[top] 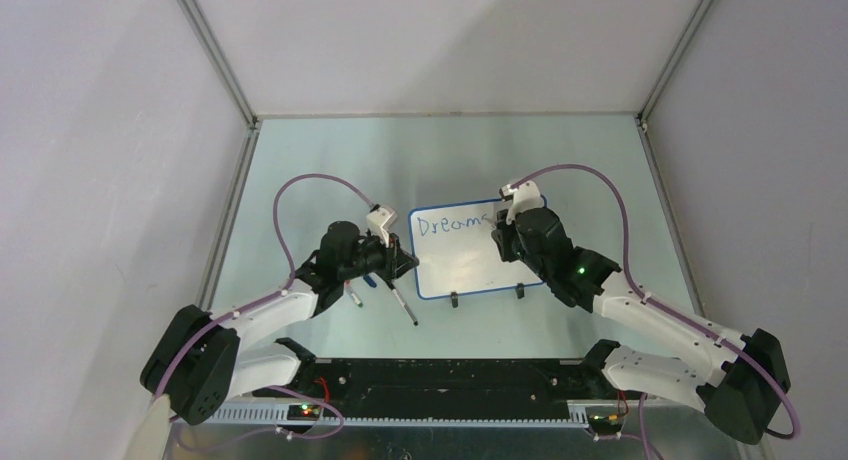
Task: Write a sentence on the whiteboard
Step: Write a sentence with the whiteboard marker.
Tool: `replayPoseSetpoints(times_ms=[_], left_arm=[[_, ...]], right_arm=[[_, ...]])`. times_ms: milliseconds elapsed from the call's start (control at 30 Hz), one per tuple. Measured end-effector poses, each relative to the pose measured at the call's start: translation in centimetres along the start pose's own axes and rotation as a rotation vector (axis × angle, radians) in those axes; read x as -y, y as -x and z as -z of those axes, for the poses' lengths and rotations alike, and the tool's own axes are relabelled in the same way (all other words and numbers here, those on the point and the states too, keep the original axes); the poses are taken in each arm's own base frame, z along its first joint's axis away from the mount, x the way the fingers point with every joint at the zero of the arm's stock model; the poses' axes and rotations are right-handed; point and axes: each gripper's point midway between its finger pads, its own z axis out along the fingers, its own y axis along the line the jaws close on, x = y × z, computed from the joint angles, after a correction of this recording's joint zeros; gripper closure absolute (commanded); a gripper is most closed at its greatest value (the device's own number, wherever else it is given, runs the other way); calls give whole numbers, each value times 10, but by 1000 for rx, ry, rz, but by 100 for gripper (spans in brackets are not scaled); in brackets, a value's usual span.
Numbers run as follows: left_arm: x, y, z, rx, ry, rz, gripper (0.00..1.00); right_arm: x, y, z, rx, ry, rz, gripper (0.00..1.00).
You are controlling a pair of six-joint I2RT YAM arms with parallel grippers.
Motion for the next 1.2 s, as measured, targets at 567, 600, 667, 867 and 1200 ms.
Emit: replayPoseSetpoints(times_ms=[567,600,667,867,1200], left_arm=[[0,0,0,0,0,0,75],[0,0,0,0,0,0,75],[0,0,0,0,0,0,75],[0,0,0,0,0,0,75],[0,0,0,0,1,0,75]], right_arm=[[7,-4,3,-14,-31,-1,100],[7,-4,3,-17,-31,-1,100],[8,-5,3,-19,-31,-1,100],[7,-7,4,-28,-24,2,100],[1,-10,2,-42,5,4,100]])
